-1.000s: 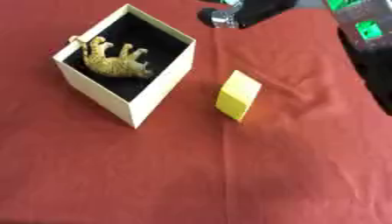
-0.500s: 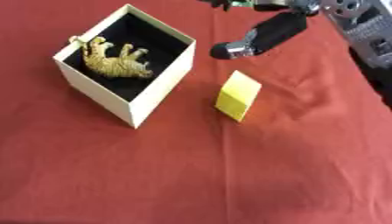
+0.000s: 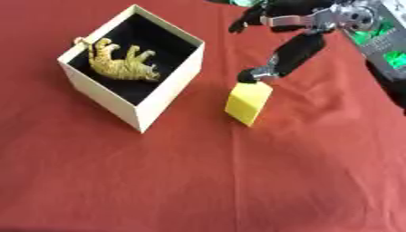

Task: Pick up objects on the table and place them in the box.

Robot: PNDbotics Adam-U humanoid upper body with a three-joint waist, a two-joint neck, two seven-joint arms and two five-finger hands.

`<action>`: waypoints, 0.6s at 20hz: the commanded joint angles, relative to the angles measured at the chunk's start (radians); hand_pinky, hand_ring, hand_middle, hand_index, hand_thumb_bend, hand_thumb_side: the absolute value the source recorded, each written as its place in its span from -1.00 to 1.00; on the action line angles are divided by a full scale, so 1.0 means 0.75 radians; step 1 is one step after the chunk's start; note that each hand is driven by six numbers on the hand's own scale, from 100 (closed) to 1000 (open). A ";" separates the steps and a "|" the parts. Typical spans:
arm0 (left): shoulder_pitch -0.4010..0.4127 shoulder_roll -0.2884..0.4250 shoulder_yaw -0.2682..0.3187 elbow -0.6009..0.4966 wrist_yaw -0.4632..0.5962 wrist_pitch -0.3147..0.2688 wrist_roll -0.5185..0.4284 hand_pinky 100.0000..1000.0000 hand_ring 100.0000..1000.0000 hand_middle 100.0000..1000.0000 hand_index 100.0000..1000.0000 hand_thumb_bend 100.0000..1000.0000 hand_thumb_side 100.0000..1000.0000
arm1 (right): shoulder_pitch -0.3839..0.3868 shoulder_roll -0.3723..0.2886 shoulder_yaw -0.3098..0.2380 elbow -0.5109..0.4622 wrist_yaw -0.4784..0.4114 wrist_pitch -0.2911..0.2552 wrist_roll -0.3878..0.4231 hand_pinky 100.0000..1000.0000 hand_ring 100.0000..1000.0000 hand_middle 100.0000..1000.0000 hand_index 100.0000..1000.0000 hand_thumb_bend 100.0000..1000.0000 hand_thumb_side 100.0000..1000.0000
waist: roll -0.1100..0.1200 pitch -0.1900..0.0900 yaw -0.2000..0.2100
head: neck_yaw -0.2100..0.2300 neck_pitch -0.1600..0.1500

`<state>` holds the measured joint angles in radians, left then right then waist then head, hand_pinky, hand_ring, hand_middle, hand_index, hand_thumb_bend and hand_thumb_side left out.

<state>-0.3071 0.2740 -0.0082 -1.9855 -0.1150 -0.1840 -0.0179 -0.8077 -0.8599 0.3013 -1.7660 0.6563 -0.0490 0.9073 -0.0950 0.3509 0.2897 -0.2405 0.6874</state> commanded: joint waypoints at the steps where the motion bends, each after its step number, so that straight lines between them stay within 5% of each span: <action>1: -0.010 0.035 0.010 -0.019 -0.005 -0.001 -0.008 0.22 0.71 0.68 0.59 -1.00 0.64 | -0.006 -0.055 -0.026 0.012 -0.015 -0.023 0.000 0.80 0.91 0.69 1.00 -0.15 0.74 | 0.006 -0.033 0.001 | 0.004 -0.013; 7: -0.011 0.035 0.009 -0.019 -0.006 -0.001 -0.012 0.22 0.71 0.68 0.59 -1.00 0.64 | 0.030 -0.064 -0.028 0.000 0.044 0.017 0.000 0.77 0.89 0.58 1.00 -0.06 1.00 | 0.005 -0.032 -0.002 | 0.003 -0.012; 12: -0.013 0.032 0.008 -0.019 -0.006 -0.001 -0.016 0.22 0.71 0.68 0.58 -1.00 0.64 | 0.055 -0.052 -0.008 -0.010 0.039 0.070 0.000 0.67 0.79 0.54 1.00 -0.10 1.00 | 0.005 -0.033 -0.002 | 0.002 -0.014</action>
<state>-0.3081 0.2773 -0.0082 -1.9855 -0.1156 -0.1838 -0.0259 -0.7558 -0.8717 0.3030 -1.7574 0.6832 -0.0076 0.9084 -0.0955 0.3509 0.2891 -0.2401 0.6842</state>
